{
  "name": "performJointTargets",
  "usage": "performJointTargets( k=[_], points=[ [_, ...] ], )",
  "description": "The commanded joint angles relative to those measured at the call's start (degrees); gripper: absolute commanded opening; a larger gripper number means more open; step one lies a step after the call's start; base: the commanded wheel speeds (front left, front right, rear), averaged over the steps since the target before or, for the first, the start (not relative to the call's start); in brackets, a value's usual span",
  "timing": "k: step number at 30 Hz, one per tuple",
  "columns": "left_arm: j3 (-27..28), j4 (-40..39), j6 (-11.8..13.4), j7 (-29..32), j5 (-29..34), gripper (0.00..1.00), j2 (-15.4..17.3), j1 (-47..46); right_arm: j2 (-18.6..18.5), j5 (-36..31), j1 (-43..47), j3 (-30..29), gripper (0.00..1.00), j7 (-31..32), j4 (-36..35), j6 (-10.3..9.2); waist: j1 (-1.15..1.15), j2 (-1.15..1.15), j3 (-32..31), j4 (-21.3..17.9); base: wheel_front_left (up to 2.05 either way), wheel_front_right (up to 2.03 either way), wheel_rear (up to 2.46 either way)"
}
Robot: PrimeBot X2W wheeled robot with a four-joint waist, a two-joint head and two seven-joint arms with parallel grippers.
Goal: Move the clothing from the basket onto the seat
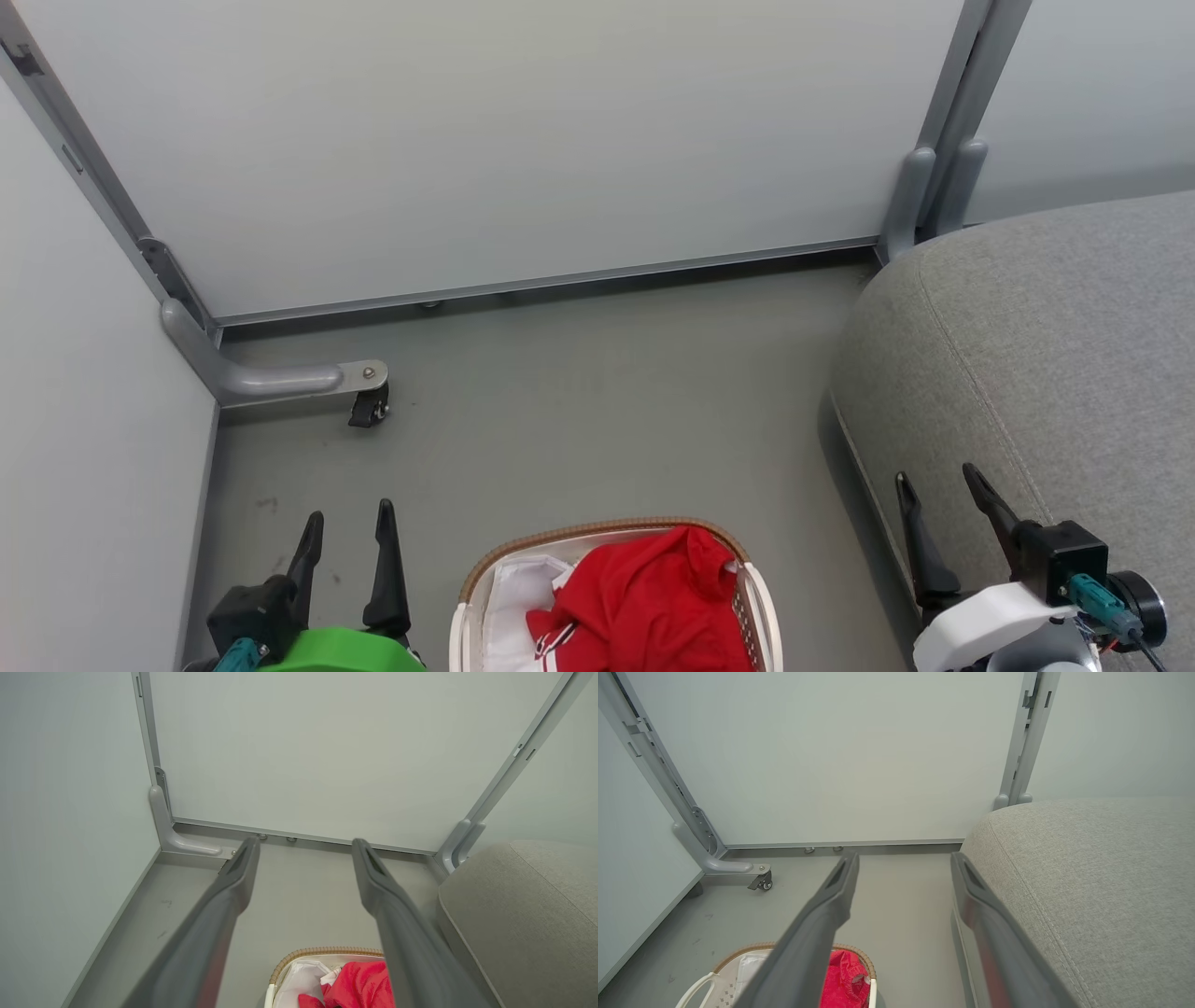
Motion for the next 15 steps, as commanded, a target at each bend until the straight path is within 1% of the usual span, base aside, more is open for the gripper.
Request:
performJointTargets(
  k=[1, 15],
  points=[
    [-0.21, 0.17, 0.32, -0.46, 1.29, 1.0, 0.4, 0.79, -0.36, -1.46, 0.78, 0.0, 1.0, -0.52, -0.04, 0.02, 0.0, 0.0, -0.05, 0.01, 0.0, 0.0, 0.0],
    [-1.39, 1.55, 0.26, -1.71, 4.87, 1.0, 0.44, 1.55, -0.42, -6.77, 1.8, 0.36, 1.0, -1.79, -0.27, 0.01, 0.0, 0.0, -0.67, 0.19, 0.0, 0.0, 0.0]
  ],
)
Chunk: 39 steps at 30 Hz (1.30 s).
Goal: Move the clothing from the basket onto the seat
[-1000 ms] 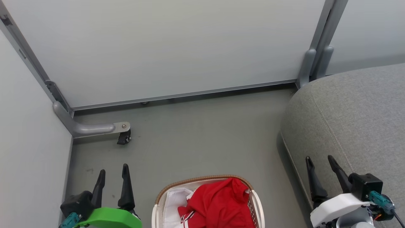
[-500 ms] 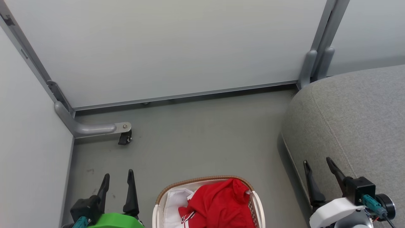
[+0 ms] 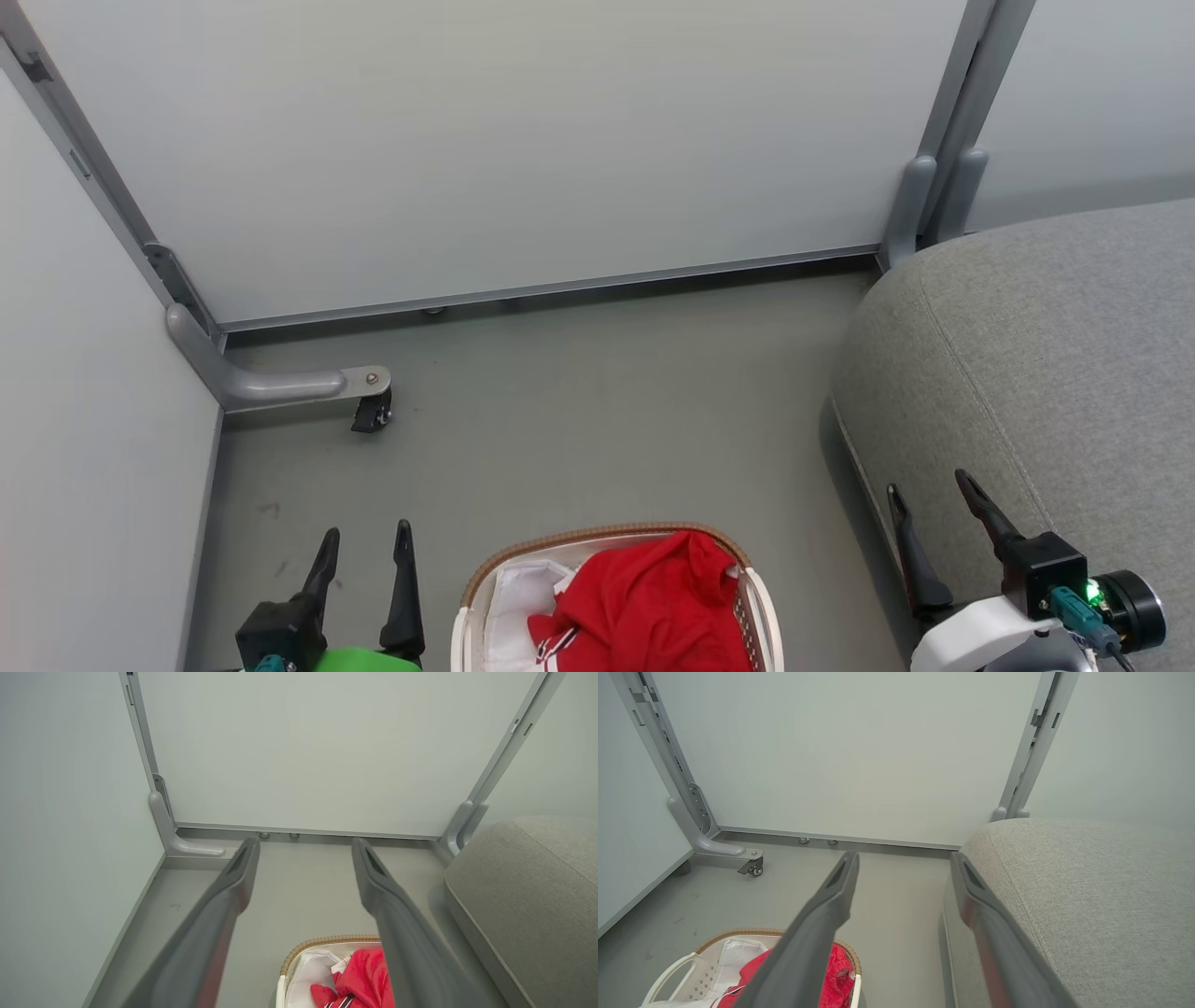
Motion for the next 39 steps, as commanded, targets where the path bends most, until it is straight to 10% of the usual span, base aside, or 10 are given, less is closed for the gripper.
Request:
performJointTargets(
  k=[1, 39],
  points=[
    [0.08, 0.13, -0.13, -0.2, 0.52, 1.0, 0.4, 0.38, -0.36, -0.45, 0.87, 0.02, 1.0, -0.28, -0.15, 0.0, 0.0, 0.0, 0.0, 0.0, 0.0, 0.0, 0.0],
    [-8.52, 12.55, -2.87, -0.09, 6.69, 1.0, 0.37, -7.29, -0.35, -1.4, -3.33, 0.07, 1.0, -0.27, -1.4, -0.01, 0.0, 0.0, 9.04, -1.95, 0.0, 0.0, 0.0]
  ],
)
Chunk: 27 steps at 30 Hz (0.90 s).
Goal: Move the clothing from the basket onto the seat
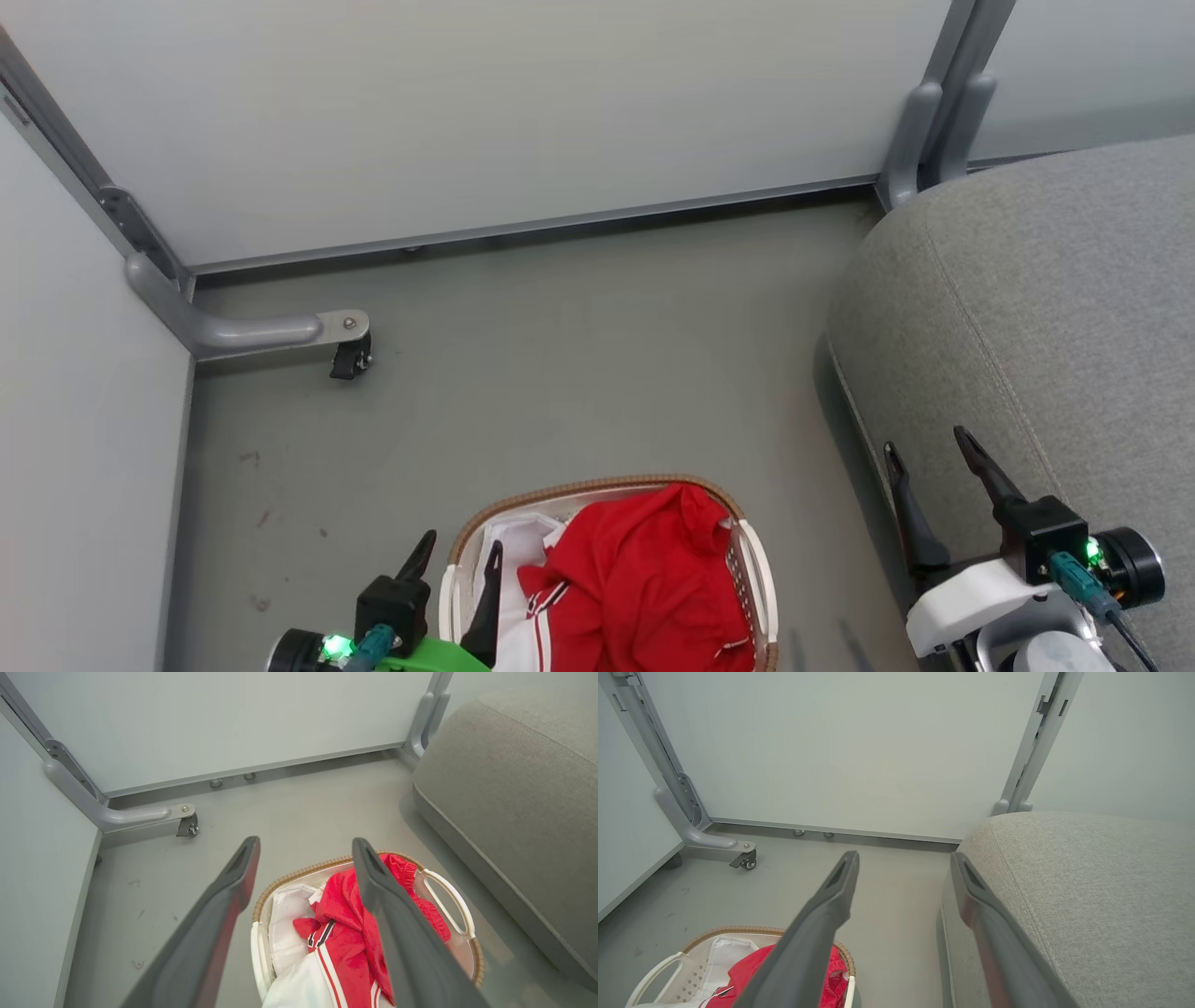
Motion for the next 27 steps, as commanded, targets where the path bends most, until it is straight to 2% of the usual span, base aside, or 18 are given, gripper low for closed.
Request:
performJointTargets(
  k=[1, 4, 11, 18, 27],
  points=[
    [-1.16, 2.93, -0.57, 0.03, 0.45, 1.0, 0.33, -2.01, -0.32, -0.64, -1.18, 0.1, 1.0, -0.24, -0.25, -0.02, 0.0, 0.0, 4.09, -1.32, 0.0, 0.0, 0.0],
    [-4.03, 9.43, -1.27, 0.03, 0.99, 1.0, 0.36, -5.95, -0.32, -0.81, -2.64, 0.31, 1.0, -0.2, -0.34, -0.02, 0.0, 0.0, 6.77, -2.24, 0.0, 0.0, 0.0],
    [-11.44, 22.25, -2.21, 1.54, -3.1, 1.0, 0.34, -13.92, -0.3, -0.92, -5.73, 0.89, 1.0, -0.2, -0.54, -0.03, 0.0, 0.0, 13.13, -4.33, 0.0, 0.0, 0.0],
    [-19.2, 27.8, -2.52, 6.88, -9.43, 1.0, 0.36, -18.35, -0.28, -0.3, -8.75, 2.51, 1.0, -0.2, -0.92, -0.03, 0.0, 0.0, 18.13, -6.1, 0.0, 0.0, 0.0],
    [-25.68, 31.56, -0.78, 13.47, -15.87, 1.0, 0.36, -22.3, -0.27, 0.69, -12.92, 5.25, 1.0, -0.2, -1.88, -0.03, 0.0, 0.0, 24.41, -8.52, 0.0, 0.0, 0.0]
  ],
)
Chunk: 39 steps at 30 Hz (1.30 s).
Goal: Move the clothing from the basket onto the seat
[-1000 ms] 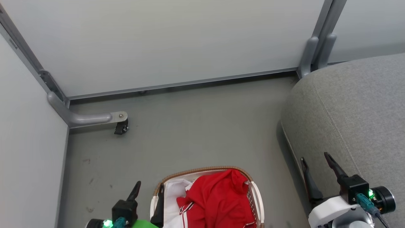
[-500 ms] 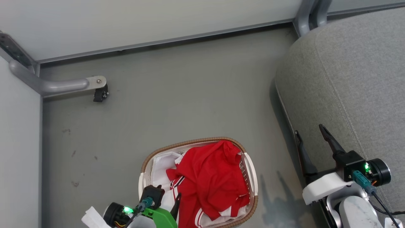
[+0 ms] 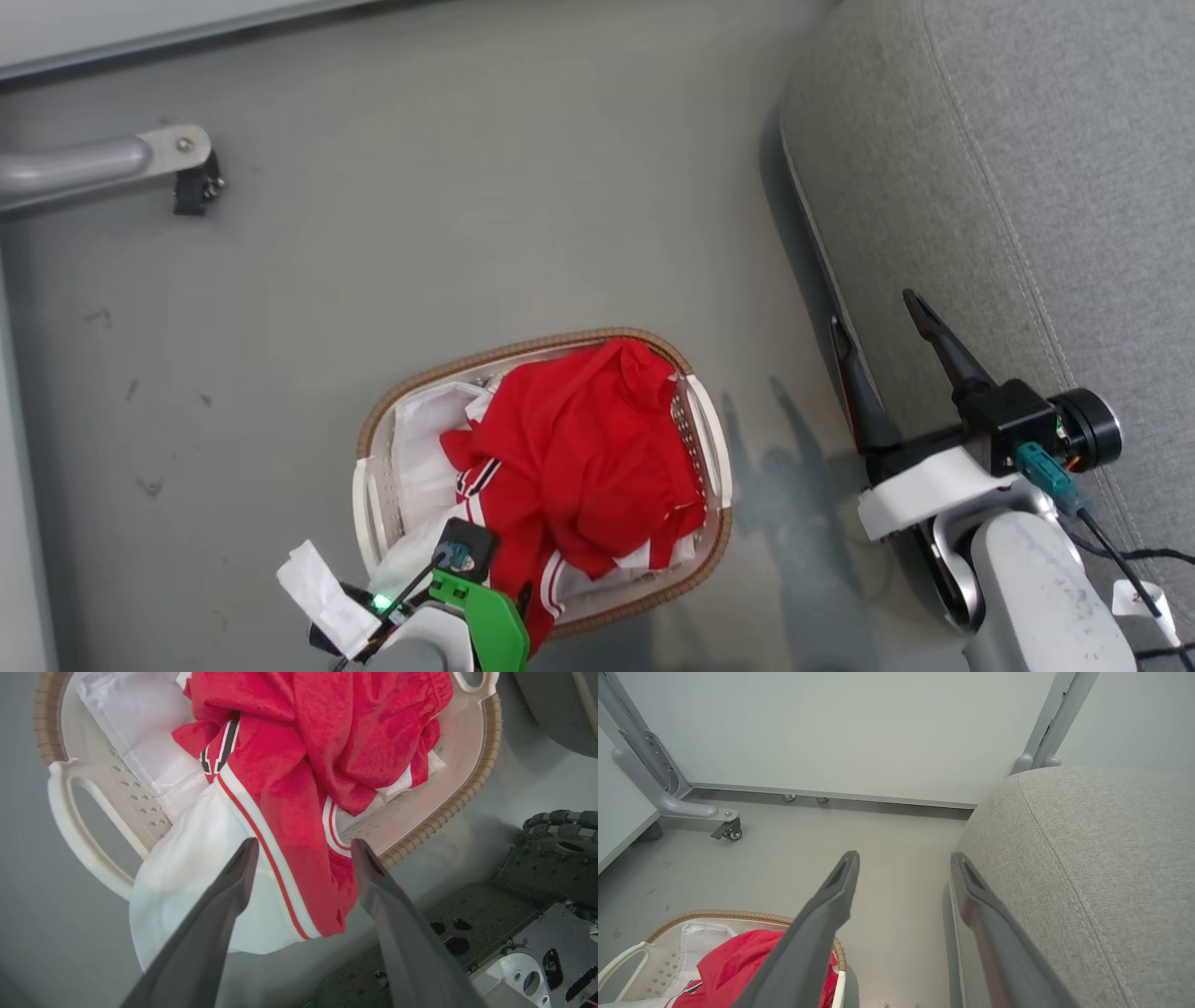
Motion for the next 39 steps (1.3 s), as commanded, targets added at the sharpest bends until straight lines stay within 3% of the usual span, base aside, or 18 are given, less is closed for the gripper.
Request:
performJointTargets(
  k=[1, 11, 19, 20, 21, 22, 23, 24, 25, 26, 39],
  points=[
    [-1.01, 0.62, 0.47, 0.56, -0.65, 1.0, 0.37, -1.51, -0.21, 0.43, -1.37, 0.43, 1.0, -0.12, -0.45, -0.04, -0.01, 0.0, 3.92, -2.27, 0.0, 0.0, 0.0],
    [-3.27, 5.22, 3.9, 3.13, -4.96, 1.0, 0.39, -5.58, -0.2, 1.8, -4.81, 1.63, 1.0, -0.12, -1.22, -0.04, -0.01, 0.0, 9.76, -4.01, 0.0, 0.0, 0.0],
    [-3.85, 9.98, 3.32, 3.26, -6.1, 1.0, 0.37, -7.4, -0.21, 3.01, -5.82, 2.81, 1.0, -0.12, -1.02, -0.04, -0.01, 0.0, 11.26, -5.19, 0.0, 0.0, 0.0],
    [-3.8, 10.27, 3.47, 3.17, -6.33, 0.97, 0.38, -7.55, -0.21, 3.1, -5.94, 2.97, 1.0, -0.12, -0.99, -0.04, -0.01, 0.0, 11.34, -5.35, 0.0, 0.0, 0.0],
    [-3.76, 10.6, 3.59, 3.06, -6.45, 0.79, 0.37, -7.68, -0.21, 3.18, -6.1, 3.13, 1.0, -0.12, -0.96, -0.04, -0.01, 0.0, 11.39, -5.56, 0.0, 0.0, 0.0],
    [-3.71, 10.94, 3.63, 3.17, -6.58, 0.69, 0.36, -7.73, -0.21, 3.33, -6.19, 3.26, 1.0, -0.12, -0.89, -0.04, -0.01, 0.0, 11.4, -5.75, 0.0, 0.0, 0.0],
    [-3.67, 11.33, 3.63, 3.43, -6.88, 0.49, 0.36, -7.73, -0.22, 3.51, -6.26, 3.37, 1.0, -0.12, -0.78, -0.04, -0.01, 0.0, 11.37, -5.96, 0.0, 0.0, 0.0],
    [-3.63, 11.57, 3.65, 3.54, -7.04, 0.44, 0.37, -7.7, -0.22, 3.54, -6.31, 3.42, 1.0, -0.12, -0.7, -0.04, -0.01, 0.0, 11.31, -6.12, 0.0, 0.0, 0.0],
    [-3.7, 11.78, 3.7, 3.5, -7.08, 0.27, 0.37, -7.63, -0.21, 3.53, -6.32, 3.44, 1.0, -0.12, -0.62, -0.04, -0.01, 0.0, 11.2, -6.29, 0.0, 0.0, 0.0],
    [-3.74, 11.84, 3.9, 2.69, -7.06, 0.0, 0.36, -7.79, -0.21, 3.66, -6.3, 3.37, 1.0, -0.12, -0.53, -0.04, -0.01, 0.0, 11.05, -6.44, 0.0, 0.0, 0.0],
    [-4.45, 11.26, 2.23, -3.19, -9.1, 0.0, 0.36, -5.93, -0.21, 2.81, -3.67, 2.86, 1.0, -0.12, 0.87, -0.04, -0.01, 0.0, 4.85, -4.93, 0.0, 0.0, 0.0]
  ],
)
